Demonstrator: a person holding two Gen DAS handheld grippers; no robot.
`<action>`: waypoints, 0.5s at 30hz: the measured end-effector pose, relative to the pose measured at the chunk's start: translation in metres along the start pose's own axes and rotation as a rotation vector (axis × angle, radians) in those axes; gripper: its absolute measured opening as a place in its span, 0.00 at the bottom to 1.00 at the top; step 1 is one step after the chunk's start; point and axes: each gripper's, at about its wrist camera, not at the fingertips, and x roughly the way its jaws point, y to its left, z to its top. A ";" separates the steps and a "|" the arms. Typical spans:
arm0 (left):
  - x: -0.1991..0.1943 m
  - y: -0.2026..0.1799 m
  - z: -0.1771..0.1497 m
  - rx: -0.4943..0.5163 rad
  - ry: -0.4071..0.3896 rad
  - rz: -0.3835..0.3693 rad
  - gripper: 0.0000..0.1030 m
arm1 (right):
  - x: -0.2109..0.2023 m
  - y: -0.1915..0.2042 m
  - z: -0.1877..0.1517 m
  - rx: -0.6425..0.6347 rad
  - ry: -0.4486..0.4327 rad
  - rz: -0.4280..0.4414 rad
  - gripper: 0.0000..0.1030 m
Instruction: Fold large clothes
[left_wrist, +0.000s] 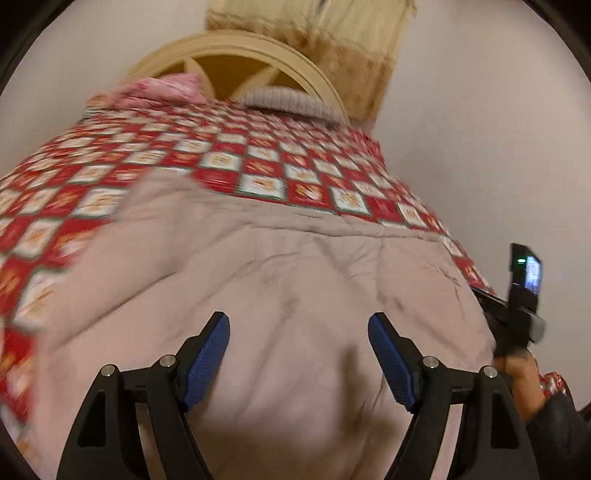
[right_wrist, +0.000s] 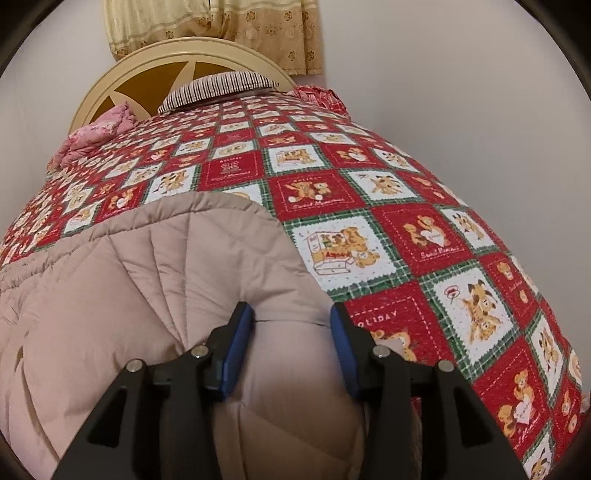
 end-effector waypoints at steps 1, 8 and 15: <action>-0.023 0.013 -0.011 -0.026 -0.027 0.025 0.76 | 0.001 0.001 0.001 -0.004 0.008 -0.010 0.47; -0.103 0.084 -0.080 -0.216 -0.154 0.107 0.76 | -0.079 0.030 0.008 0.004 -0.164 -0.043 0.38; -0.082 0.089 -0.108 -0.411 -0.078 -0.029 0.77 | -0.125 0.131 -0.014 -0.144 -0.151 0.306 0.37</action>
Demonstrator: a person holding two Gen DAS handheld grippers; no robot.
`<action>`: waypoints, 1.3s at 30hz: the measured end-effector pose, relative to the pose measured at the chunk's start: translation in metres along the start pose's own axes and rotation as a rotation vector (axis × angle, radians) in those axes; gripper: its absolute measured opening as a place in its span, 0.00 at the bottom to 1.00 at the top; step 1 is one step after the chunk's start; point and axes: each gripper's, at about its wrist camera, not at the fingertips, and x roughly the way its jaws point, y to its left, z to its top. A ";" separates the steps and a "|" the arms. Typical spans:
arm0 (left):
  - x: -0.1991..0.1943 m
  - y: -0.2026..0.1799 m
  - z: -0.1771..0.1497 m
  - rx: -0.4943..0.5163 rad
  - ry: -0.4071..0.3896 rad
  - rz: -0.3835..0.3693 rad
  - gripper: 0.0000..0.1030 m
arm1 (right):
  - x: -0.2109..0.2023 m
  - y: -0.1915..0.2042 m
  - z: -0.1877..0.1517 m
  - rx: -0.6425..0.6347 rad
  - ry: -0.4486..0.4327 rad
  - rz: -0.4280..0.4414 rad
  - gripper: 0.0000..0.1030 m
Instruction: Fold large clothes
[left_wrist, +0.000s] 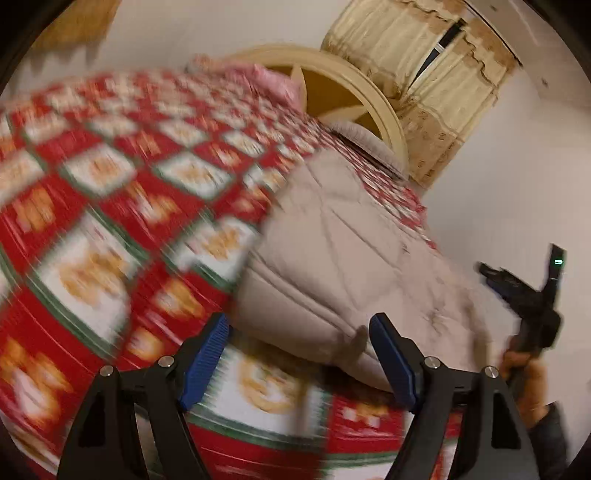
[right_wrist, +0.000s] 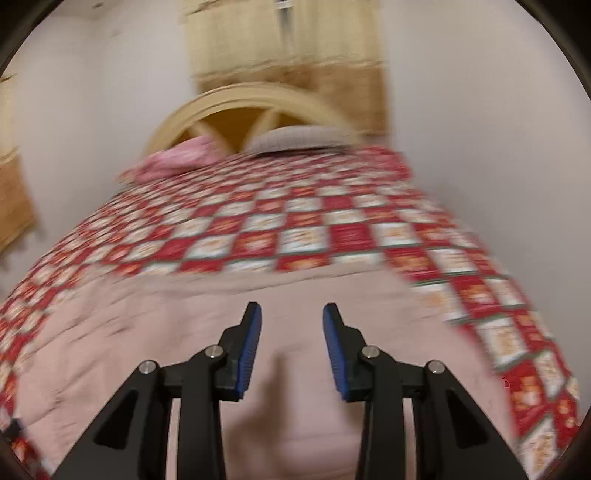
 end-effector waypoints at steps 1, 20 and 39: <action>0.006 -0.002 -0.001 -0.016 0.027 -0.019 0.77 | 0.006 0.009 -0.003 0.004 0.018 0.024 0.37; 0.083 -0.021 0.030 -0.200 -0.056 -0.176 0.78 | 0.077 0.027 -0.052 -0.016 0.154 0.009 0.36; -0.041 -0.036 0.101 0.184 -0.163 -0.202 0.27 | 0.044 0.156 -0.076 0.074 0.316 0.162 0.35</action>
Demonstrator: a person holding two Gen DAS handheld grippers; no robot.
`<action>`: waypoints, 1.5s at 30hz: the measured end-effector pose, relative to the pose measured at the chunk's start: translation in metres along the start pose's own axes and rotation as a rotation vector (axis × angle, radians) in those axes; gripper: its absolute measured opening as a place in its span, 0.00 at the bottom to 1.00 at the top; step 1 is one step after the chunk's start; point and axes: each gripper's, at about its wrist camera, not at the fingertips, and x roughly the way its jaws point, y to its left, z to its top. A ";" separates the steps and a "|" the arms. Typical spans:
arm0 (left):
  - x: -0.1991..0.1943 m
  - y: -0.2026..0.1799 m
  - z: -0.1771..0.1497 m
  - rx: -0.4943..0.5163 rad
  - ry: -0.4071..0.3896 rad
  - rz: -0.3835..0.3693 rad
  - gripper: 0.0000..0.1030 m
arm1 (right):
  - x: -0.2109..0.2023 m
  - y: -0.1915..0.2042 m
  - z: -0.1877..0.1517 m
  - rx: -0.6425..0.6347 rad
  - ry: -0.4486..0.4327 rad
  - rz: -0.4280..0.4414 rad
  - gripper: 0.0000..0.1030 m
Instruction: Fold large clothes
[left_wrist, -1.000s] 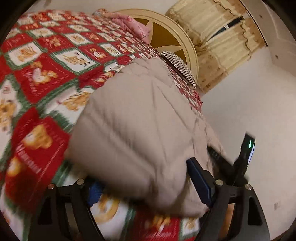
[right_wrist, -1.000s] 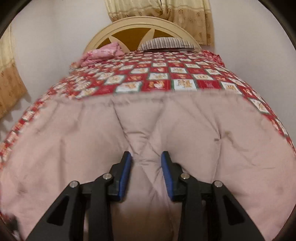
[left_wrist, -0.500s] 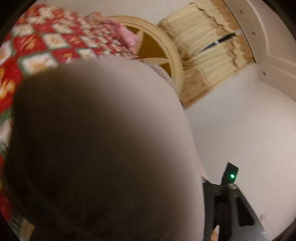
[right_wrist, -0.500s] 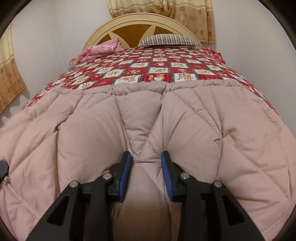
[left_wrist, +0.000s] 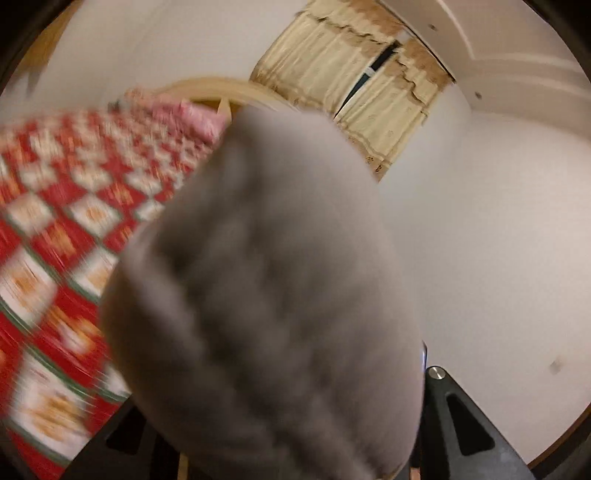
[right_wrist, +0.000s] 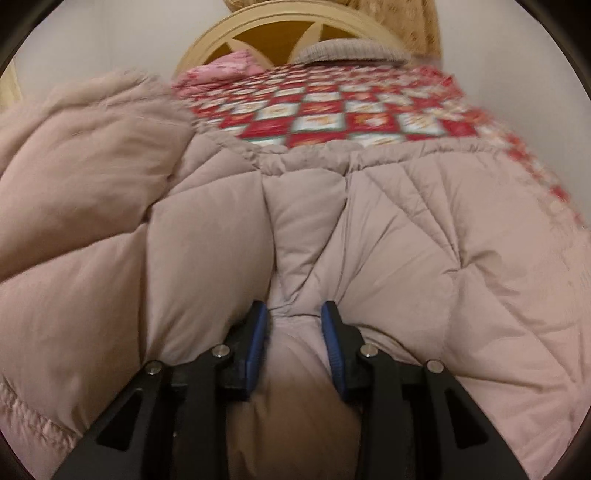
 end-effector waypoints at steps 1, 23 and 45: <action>-0.006 -0.001 0.004 0.031 -0.011 0.026 0.27 | 0.001 0.012 -0.003 0.000 0.015 0.054 0.34; 0.068 -0.174 -0.106 0.918 0.104 0.053 0.28 | -0.123 -0.233 -0.003 0.257 -0.005 0.478 0.50; 0.116 -0.178 -0.183 1.212 0.130 0.059 0.34 | -0.133 -0.225 0.058 0.140 -0.042 0.366 0.82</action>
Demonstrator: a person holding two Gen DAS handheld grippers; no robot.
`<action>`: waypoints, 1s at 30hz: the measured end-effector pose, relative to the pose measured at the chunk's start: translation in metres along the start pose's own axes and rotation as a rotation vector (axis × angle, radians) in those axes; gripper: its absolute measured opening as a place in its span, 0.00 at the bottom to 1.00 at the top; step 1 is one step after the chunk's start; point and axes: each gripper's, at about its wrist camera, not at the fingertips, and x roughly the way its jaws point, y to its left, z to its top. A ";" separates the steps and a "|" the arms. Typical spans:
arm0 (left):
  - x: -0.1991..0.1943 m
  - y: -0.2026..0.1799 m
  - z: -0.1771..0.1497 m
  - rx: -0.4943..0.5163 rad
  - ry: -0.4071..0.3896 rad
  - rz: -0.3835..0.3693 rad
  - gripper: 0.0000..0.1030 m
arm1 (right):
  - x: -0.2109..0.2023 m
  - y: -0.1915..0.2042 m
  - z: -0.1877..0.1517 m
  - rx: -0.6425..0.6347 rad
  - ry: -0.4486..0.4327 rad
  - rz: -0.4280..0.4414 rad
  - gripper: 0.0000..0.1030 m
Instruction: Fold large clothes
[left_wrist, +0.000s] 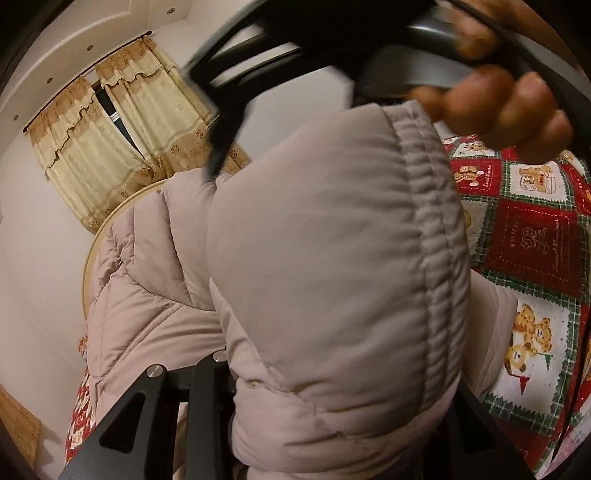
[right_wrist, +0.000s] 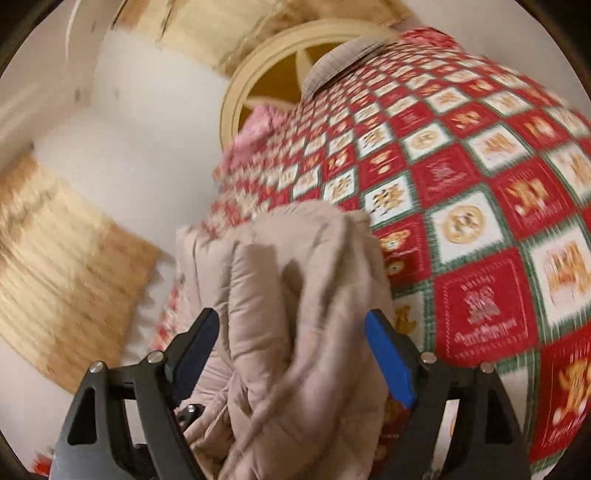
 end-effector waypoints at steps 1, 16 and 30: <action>-0.001 -0.002 -0.002 -0.001 0.001 -0.001 0.34 | 0.010 0.012 0.004 -0.054 0.036 -0.034 0.83; -0.093 0.078 -0.029 -0.145 -0.049 -0.362 0.45 | 0.055 0.021 -0.004 -0.232 0.123 0.008 0.43; 0.018 0.280 -0.056 -0.914 0.028 -0.153 0.61 | 0.066 -0.057 -0.050 0.298 -0.045 0.388 0.39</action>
